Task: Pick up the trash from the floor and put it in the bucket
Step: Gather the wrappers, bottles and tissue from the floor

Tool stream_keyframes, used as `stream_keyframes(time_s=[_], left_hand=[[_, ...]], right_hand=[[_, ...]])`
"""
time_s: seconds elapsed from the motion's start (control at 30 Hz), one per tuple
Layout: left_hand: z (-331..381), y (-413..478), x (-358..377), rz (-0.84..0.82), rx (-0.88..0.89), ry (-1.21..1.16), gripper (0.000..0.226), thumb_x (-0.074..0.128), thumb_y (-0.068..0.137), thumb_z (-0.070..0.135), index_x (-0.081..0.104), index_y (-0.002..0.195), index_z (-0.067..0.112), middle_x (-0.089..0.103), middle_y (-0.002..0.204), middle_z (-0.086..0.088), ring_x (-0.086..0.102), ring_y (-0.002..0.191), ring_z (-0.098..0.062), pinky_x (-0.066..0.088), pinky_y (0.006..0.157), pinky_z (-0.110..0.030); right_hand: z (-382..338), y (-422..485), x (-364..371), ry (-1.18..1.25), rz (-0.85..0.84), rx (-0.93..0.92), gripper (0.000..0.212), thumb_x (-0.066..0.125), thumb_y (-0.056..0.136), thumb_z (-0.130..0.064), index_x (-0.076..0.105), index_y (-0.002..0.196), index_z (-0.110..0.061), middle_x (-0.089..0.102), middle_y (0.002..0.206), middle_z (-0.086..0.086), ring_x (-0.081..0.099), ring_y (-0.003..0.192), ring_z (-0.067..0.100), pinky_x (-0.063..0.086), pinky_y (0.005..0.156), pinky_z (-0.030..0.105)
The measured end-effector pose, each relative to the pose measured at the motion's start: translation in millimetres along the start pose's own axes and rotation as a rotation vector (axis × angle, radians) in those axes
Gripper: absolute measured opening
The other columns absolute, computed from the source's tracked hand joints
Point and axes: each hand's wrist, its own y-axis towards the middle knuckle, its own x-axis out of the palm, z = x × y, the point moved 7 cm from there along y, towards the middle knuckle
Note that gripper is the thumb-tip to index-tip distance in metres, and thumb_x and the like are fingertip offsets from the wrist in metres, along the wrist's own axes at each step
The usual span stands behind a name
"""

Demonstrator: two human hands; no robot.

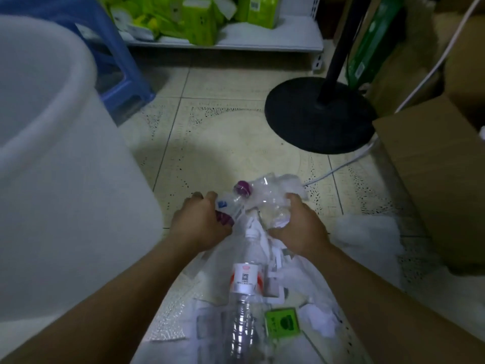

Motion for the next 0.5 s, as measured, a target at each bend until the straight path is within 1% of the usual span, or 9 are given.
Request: stream_keyframes(time_s=[0.03,0.13,0.17,0.27,0.33,0.37,0.4,0.47,0.5], left_hand=[[4.4,-1.9,-8.8,0.036,0.025,-0.005,0.071,0.07,0.071,0.047,0.044,0.131,0.02,0.053,0.116,-0.011,0.054,0.103,-0.029,0.049,0.089,-0.043],[15.0,-13.2,-38.6,0.119,0.06,-0.048,0.067,0.068,0.073,0.049,0.045,0.129,0.019,0.052,0.114,-0.013,0.052,0.105,-0.031,0.049,0.09,-0.045],[18.0,-18.3,-47.6,0.132,0.068,-0.056,0.067,0.068,0.073,0.049,0.045,0.129,0.018,0.051,0.114,-0.013,0.052,0.106,-0.031,0.048,0.09,-0.045],[28.2,-31.6,-76.9,0.187,0.12,-0.076,0.065,0.069,0.072,0.047,0.048,0.126,0.018,0.052,0.112,-0.012,0.054,0.102,-0.031,0.049,0.088,-0.044],[33.9,-38.9,-98.3,0.234,0.147,-0.101,0.063,0.07,0.072,0.046,0.048,0.125,0.019,0.052,0.111,-0.01,0.055,0.098,-0.027,0.049,0.085,-0.04],[37.2,-42.9,-109.8,0.261,0.165,-0.113,0.064,0.07,0.072,0.045,0.047,0.125,0.019,0.052,0.111,-0.009,0.054,0.096,-0.026,0.048,0.082,-0.037],[42.0,-46.8,-122.9,0.294,0.188,-0.118,0.064,0.071,0.072,0.045,0.047,0.126,0.019,0.052,0.111,-0.009,0.053,0.095,-0.024,0.047,0.08,-0.036],[53.9,-54.7,-155.1,0.375,0.234,-0.126,0.064,0.071,0.071,0.045,0.048,0.125,0.019,0.052,0.11,-0.009,0.052,0.095,-0.023,0.045,0.078,-0.035],[59.4,-58.5,-174.7,0.42,0.252,-0.137,0.063,0.071,0.069,0.046,0.049,0.123,0.019,0.052,0.109,-0.01,0.053,0.096,-0.025,0.045,0.079,-0.036]], right_hand=[[-3.8,-0.4,-5.9,0.048,0.022,-0.016,0.063,0.079,0.07,-0.029,0.043,0.122,-0.023,0.059,0.104,0.0,0.062,0.098,0.025,0.049,0.079,0.031],[-17.6,-9.2,-25.2,0.157,0.057,-0.018,0.077,0.083,0.063,-0.028,0.039,0.126,-0.027,0.058,0.103,-0.002,0.061,0.089,0.02,0.052,0.075,0.032],[-23.5,-13.6,-31.4,0.181,0.074,-0.027,0.078,0.084,0.062,-0.027,0.039,0.126,-0.028,0.057,0.101,-0.004,0.061,0.088,0.017,0.054,0.074,0.033],[-40.4,-24.9,-48.1,0.253,0.087,-0.033,0.081,0.086,0.059,-0.025,0.038,0.125,-0.031,0.058,0.094,-0.012,0.064,0.088,0.017,0.059,0.075,0.043],[-54.3,-29.2,-64.4,0.258,0.115,-0.065,0.082,0.086,0.058,-0.026,0.039,0.125,-0.031,0.057,0.089,-0.017,0.065,0.084,0.015,0.059,0.074,0.046],[-63.5,-30.8,-74.6,0.255,0.139,-0.091,0.082,0.087,0.058,-0.027,0.04,0.125,-0.03,0.057,0.09,-0.017,0.065,0.084,0.014,0.06,0.073,0.046],[-74.9,-32.3,-86.8,0.251,0.165,-0.116,0.082,0.087,0.058,-0.029,0.041,0.125,-0.029,0.058,0.095,-0.013,0.064,0.087,0.015,0.06,0.072,0.044],[-103.3,-35.5,-114.9,0.265,0.211,-0.169,0.084,0.087,0.057,-0.032,0.041,0.127,-0.028,0.057,0.113,-0.001,0.062,0.095,0.02,0.061,0.065,0.039],[-121.3,-37.3,-130.4,0.283,0.233,-0.202,0.082,0.087,0.058,-0.032,0.043,0.127,-0.028,0.056,0.118,0.002,0.062,0.097,0.02,0.061,0.063,0.036]])
